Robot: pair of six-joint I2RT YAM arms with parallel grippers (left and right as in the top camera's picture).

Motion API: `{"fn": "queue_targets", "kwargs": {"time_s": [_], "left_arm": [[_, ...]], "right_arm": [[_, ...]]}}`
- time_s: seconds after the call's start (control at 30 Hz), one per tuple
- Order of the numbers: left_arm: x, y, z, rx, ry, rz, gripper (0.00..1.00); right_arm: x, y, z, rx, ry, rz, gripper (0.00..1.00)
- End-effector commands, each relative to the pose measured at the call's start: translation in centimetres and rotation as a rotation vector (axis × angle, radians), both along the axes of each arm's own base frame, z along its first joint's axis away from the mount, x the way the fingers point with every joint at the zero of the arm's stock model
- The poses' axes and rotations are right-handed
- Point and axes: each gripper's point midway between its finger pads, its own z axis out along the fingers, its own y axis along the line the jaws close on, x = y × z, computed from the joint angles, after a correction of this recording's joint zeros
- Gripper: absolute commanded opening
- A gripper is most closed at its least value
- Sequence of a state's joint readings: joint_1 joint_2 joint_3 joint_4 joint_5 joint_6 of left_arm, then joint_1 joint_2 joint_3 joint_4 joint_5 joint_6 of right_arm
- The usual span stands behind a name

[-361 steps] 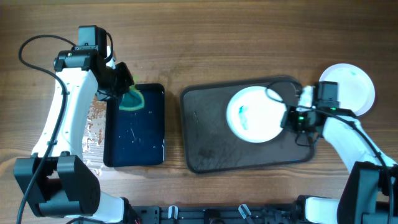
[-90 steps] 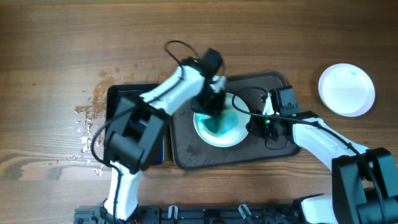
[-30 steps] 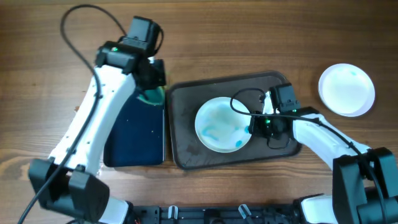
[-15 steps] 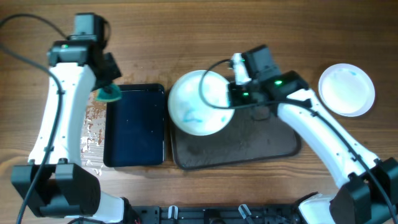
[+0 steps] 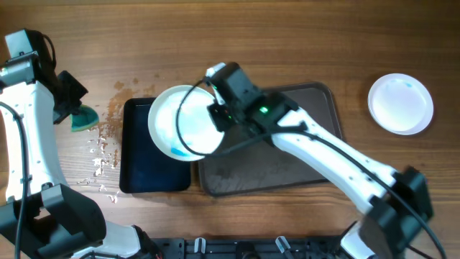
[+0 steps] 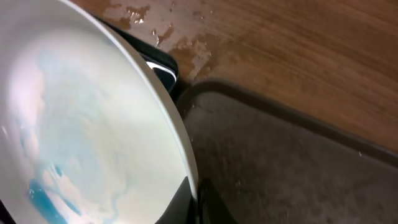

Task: Clean dirty plates on tray and stack at the side
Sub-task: 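Carry the plate over the black tray and tilt it to rinse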

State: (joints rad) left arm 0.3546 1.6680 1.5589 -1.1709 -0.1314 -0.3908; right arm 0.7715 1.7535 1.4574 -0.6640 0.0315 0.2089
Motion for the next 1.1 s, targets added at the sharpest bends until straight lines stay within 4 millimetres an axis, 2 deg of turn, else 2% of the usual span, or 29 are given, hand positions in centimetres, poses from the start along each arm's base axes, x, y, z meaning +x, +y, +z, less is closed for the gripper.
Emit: {"fn": "queue_targets", "kwargs": {"time_s": [0.0, 0.13, 0.27, 0.37, 0.47, 0.57, 0.63, 0.77, 0.9, 1.07], "left_arm": [[0.3, -0.4, 0.0, -0.020, -0.010, 0.000, 0.04], [0.2, -0.4, 0.0, -0.019, -0.007, 0.001, 0.04], [0.5, 0.1, 0.2, 0.008, -0.021, 0.004, 0.04], [0.6, 0.6, 0.3, 0.014, -0.031, 0.015, 0.04], [0.5, 1.1, 0.3, 0.015, -0.034, 0.028, 0.04], [0.3, 1.6, 0.3, 0.015, -0.032, 0.044, 0.04], [0.2, 1.8, 0.3, 0.015, -0.032, 0.050, 0.04], [0.2, 2.0, 0.3, 0.017, -0.037, 0.052, 0.04], [0.4, 2.0, 0.4, 0.019, -0.043, 0.052, 0.04], [0.6, 2.2, -0.1, 0.017, -0.038, 0.054, 0.04]], "right_arm": [[2.2, 2.9, 1.6, -0.050, -0.069, 0.032, 0.04], [3.5, 4.2, 3.8, -0.164, -0.195, 0.037, 0.05], [3.5, 4.1, 6.5, -0.346, -0.395, 0.037, 0.05], [2.6, 4.2, 8.2, -0.491, -0.532, 0.039, 0.05], [1.5, 5.2, 10.4, -0.599, -0.670, 0.055, 0.05], [-0.2, 7.3, 13.3, -0.671, -0.822, 0.076, 0.04], [-1.0, 8.5, 14.5, -0.678, -0.879, 0.097, 0.05], [-2.3, 10.3, 16.2, -0.680, -0.956, 0.124, 0.05], [-3.1, 10.9, 17.6, -0.731, -1.013, 0.143, 0.05], [-3.2, 11.0, 17.7, -0.756, -1.023, 0.157, 0.05]]}}
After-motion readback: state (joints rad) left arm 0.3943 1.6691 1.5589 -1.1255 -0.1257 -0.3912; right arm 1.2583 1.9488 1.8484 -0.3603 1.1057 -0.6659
